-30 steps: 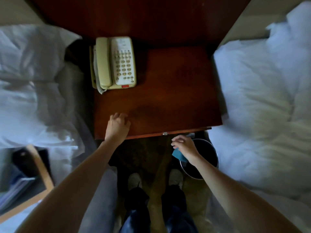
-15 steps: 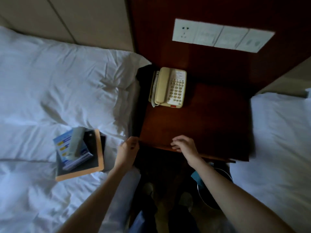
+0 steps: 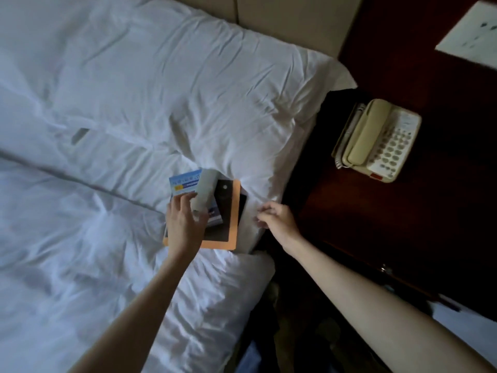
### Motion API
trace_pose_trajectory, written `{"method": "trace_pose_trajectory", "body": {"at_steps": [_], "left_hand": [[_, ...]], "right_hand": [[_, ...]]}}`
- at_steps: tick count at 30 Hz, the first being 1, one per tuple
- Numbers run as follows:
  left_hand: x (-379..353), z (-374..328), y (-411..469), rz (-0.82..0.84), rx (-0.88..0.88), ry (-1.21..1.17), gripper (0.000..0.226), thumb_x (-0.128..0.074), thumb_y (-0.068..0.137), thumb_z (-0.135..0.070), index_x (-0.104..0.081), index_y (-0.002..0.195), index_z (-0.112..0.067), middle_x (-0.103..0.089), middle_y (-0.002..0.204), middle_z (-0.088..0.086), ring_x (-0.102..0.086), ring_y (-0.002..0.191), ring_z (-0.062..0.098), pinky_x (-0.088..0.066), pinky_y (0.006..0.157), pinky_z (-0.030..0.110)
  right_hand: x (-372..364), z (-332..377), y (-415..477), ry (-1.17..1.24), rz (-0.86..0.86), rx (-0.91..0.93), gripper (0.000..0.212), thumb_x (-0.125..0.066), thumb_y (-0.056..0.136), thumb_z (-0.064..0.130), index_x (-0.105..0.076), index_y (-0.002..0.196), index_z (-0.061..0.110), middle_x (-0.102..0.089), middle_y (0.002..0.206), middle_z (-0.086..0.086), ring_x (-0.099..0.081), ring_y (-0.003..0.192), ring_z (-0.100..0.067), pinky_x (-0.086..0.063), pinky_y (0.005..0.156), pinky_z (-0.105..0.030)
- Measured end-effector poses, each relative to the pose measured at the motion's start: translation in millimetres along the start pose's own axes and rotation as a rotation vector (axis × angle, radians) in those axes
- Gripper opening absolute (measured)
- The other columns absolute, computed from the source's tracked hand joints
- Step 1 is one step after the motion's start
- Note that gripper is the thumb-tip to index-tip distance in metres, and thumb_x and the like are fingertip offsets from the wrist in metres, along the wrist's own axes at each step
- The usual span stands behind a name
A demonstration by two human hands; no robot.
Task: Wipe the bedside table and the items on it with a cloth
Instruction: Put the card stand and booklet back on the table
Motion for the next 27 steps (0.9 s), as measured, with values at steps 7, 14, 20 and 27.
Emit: {"method": "trace_pose_trajectory", "body": {"at_steps": [7,14,20,27], "left_hand": [[-32,23,19,0.194,0.187,0.003,0.07,-0.074,0.076,-0.025,-0.04,0.132,0.0,-0.046,0.128,0.023,-0.044,0.117,0.04,-0.038,0.097,0.048],[-42,18,18,0.155,0.289,-0.061,0.054,-0.064,0.083,-0.014,-0.04,0.127,0.007,-0.041,0.124,0.026,-0.04,0.114,0.04,-0.033,0.098,0.043],[-30,-21,-10,0.205,0.322,-0.534,0.039,-0.061,0.083,-0.028,-0.043,0.117,-0.018,-0.055,0.104,0.002,-0.053,0.092,0.018,-0.041,0.076,0.024],[-54,-103,-30,0.528,0.148,-0.726,0.026,-0.053,0.076,-0.046,-0.056,0.09,-0.024,-0.068,0.077,-0.001,-0.06,0.061,0.007,-0.048,0.056,0.024]], "right_hand": [[-38,15,17,0.049,0.033,0.001,0.017,-0.054,0.08,-0.008,-0.06,0.078,0.008,-0.062,0.068,-0.007,-0.057,0.047,-0.001,-0.043,0.048,-0.01],[-34,12,22,0.157,0.034,-0.042,0.018,-0.053,0.083,0.0,-0.063,0.079,0.014,-0.069,0.081,-0.01,-0.06,0.063,-0.013,-0.044,0.057,-0.015],[-20,10,13,0.368,0.063,-0.061,0.013,-0.059,0.089,0.02,-0.063,0.1,0.015,-0.068,0.097,-0.003,-0.064,0.088,-0.016,-0.048,0.074,-0.026],[33,-10,-9,0.808,0.059,-0.042,0.015,-0.059,0.078,0.032,-0.062,0.088,0.022,-0.067,0.08,0.003,-0.061,0.07,-0.006,-0.044,0.069,-0.023]]}}
Point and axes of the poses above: each hand's wrist, its own y-axis towards the middle knuckle, its own x-axis out of the back of the hand, z = x × y, the point moved 6 cm from there along y, towards the middle knuckle
